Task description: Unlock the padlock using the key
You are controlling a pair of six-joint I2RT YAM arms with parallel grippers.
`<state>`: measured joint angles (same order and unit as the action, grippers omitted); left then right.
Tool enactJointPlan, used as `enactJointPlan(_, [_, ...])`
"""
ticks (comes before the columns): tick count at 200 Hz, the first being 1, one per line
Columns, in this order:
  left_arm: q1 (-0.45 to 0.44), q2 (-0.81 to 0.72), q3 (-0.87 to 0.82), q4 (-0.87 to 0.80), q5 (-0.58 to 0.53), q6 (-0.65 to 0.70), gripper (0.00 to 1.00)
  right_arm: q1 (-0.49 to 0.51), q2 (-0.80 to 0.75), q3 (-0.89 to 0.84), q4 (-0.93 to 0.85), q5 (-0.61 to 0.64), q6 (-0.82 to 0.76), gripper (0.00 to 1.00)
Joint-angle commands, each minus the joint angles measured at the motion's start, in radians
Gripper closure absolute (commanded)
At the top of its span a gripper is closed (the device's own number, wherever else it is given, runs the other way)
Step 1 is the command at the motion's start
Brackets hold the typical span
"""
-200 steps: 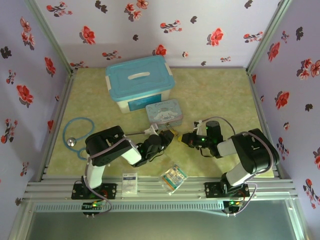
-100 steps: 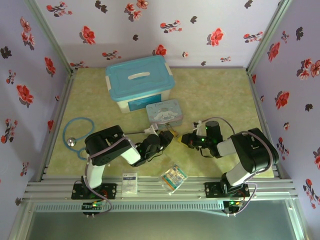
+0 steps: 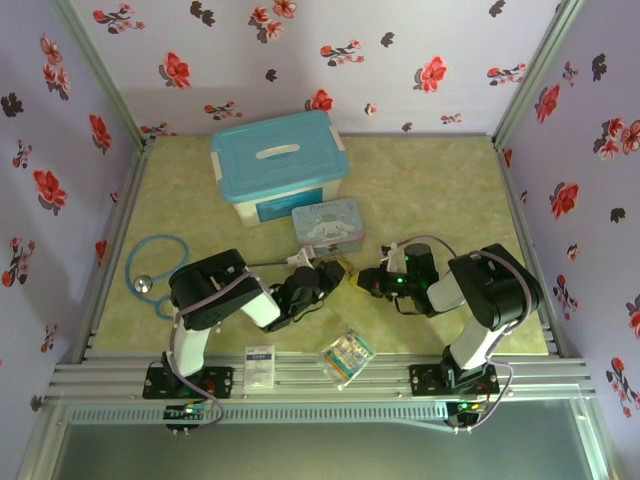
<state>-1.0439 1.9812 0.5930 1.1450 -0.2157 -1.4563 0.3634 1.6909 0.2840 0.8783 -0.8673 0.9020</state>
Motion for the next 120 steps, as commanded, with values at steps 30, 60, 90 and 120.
enactJointPlan(30, [-0.021, -0.028, -0.014, 0.035, 0.107, 0.018, 1.00, -0.056, -0.026, 0.023, 0.023, -0.009, -0.024, 1.00])
enactJointPlan(60, [-0.018, -0.022, -0.022, 0.071, 0.116, 0.014, 1.00, -0.084, -0.025, 0.020, 0.046, -0.025, 0.000, 1.00])
enactJointPlan(90, [-0.011, -0.028, -0.036, 0.081, 0.115, 0.018, 1.00, -0.102, -0.035, 0.014, 0.062, -0.026, 0.027, 1.00])
enactJointPlan(120, [-0.011, -0.028, -0.039, 0.096, 0.121, 0.023, 1.00, -0.102, -0.036, 0.022, 0.039, -0.024, 0.014, 1.00])
